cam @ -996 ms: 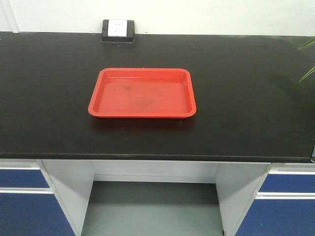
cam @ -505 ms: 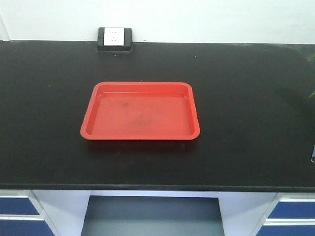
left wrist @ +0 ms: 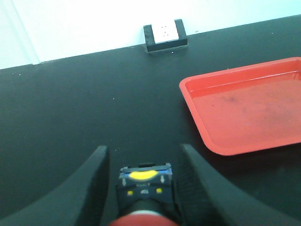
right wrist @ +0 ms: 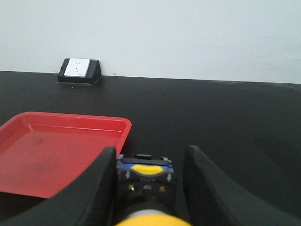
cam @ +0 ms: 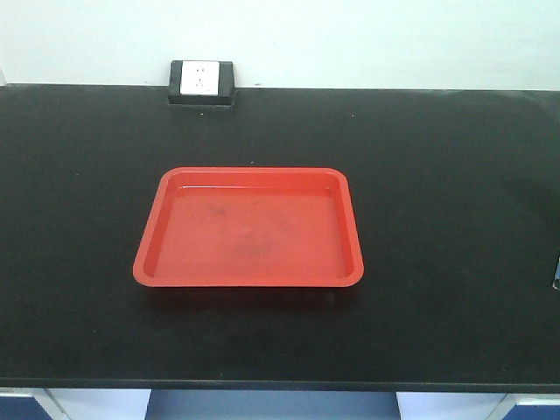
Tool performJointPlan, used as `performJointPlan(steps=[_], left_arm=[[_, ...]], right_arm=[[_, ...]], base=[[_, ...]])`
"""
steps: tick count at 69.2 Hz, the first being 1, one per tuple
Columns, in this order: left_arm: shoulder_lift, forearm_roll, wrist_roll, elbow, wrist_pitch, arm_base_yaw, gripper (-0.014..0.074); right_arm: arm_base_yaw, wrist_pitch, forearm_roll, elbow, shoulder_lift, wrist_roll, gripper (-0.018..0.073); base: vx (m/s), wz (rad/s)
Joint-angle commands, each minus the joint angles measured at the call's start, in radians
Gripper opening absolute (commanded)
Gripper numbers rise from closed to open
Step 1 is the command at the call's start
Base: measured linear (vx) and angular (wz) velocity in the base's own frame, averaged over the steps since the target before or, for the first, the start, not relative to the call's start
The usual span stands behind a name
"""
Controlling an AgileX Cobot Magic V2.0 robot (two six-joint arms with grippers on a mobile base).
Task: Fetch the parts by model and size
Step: 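Drive up to the counter and stop in front of the red tray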
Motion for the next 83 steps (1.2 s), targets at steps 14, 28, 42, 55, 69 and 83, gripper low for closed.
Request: performJointPlan(steps=[14,28,42,55,69,83], left_arm=[[0.009,0.013,-0.007,-0.024,-0.065,-0.005,-0.0006],[0.009,0.013,-0.007,-0.024,-0.065,-0.005,-0.0006],[0.009,0.013,-0.007,-0.024,-0.065,-0.005,-0.0006],[0.009,0.013,-0.007,-0.024,-0.065,-0.005,-0.0006],[0.009,0.013,-0.007,-0.024,-0.065,-0.005,-0.0006],[0.009,0.013,-0.007,-0.024,-0.065,-0.005,-0.0006]], right_arm=[[-0.002,-0.078,-0.004,-0.027,0.007,-0.006,-0.0005],[-0.002,-0.078,-0.004,-0.027,0.007,-0.006,-0.0005],[-0.002,-0.078,-0.004,-0.027,0.007,-0.006,-0.0005],[-0.002,-0.078,-0.004,-0.027,0.007,-0.006,-0.0005],[-0.002,-0.078,-0.004,-0.027,0.007,-0.006,-0.0005],[-0.002,-0.078,-0.004,-0.027,0.007,-0.006,-0.0005]], base=[[0.09,0.00],[0.06,0.00],[0.04,-0.02],[0.04,-0.02],[0.03,-0.02],[0.04,-0.03]])
